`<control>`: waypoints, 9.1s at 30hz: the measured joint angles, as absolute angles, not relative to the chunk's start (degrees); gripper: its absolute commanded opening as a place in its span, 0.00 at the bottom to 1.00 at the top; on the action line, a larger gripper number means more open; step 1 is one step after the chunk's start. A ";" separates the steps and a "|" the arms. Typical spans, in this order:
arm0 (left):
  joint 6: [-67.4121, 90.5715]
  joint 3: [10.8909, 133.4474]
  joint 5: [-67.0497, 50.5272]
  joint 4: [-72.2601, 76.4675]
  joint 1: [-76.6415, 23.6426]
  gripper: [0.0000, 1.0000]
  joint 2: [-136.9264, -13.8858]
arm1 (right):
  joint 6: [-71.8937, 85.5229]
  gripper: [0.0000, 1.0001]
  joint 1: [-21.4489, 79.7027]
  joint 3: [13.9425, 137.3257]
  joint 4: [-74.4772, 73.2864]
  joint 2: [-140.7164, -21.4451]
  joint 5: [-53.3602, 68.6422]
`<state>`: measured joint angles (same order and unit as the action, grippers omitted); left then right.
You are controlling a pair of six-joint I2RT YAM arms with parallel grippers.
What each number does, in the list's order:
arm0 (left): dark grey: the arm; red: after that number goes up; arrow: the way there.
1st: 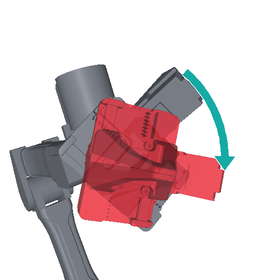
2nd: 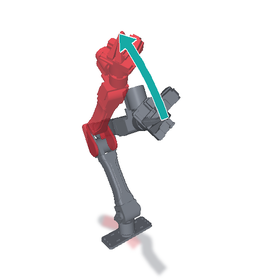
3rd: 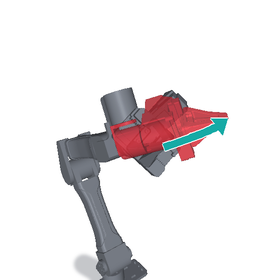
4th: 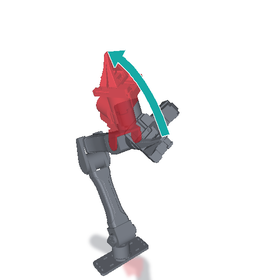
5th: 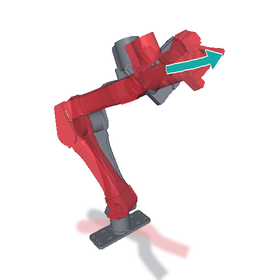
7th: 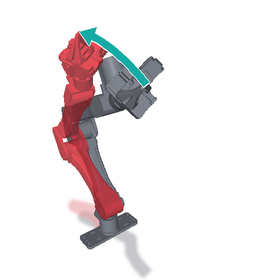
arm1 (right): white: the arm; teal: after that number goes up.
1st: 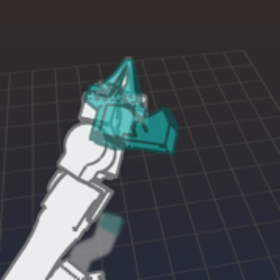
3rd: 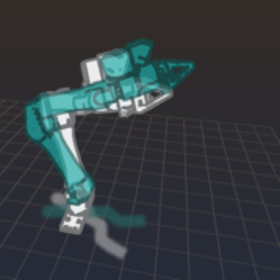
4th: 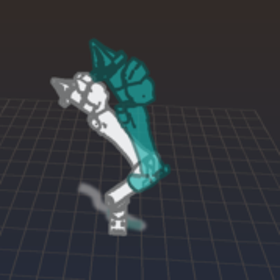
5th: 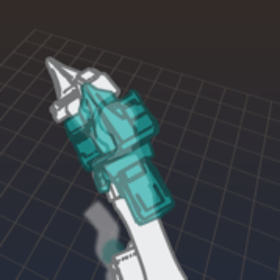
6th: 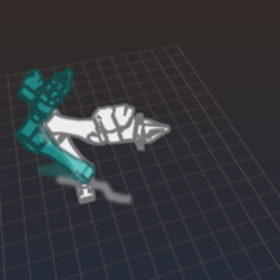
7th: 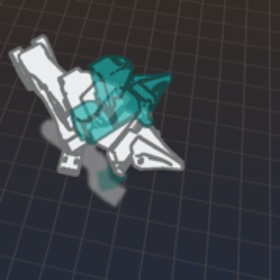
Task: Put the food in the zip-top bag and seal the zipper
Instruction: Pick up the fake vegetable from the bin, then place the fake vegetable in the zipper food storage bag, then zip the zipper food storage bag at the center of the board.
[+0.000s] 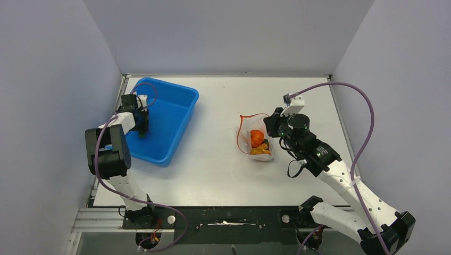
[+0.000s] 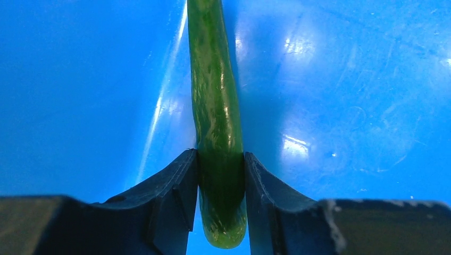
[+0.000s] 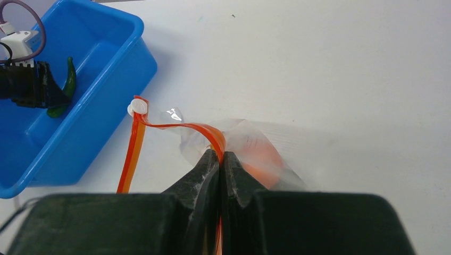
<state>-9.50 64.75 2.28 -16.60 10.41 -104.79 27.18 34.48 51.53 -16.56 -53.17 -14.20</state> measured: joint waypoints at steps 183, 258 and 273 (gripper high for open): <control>-27.11 35.68 -30.79 -3.97 -35.66 0.55 -47.66 | 12.75 0.00 36.82 59.16 -23.55 -60.80 21.10; -15.75 27.33 -56.42 16.62 -25.85 0.00 -51.53 | -21.30 0.32 57.60 61.73 -12.93 -71.81 18.37; -15.62 27.22 -56.51 16.60 -25.78 0.00 -51.53 | -22.13 0.43 58.98 62.89 -15.14 -73.01 17.39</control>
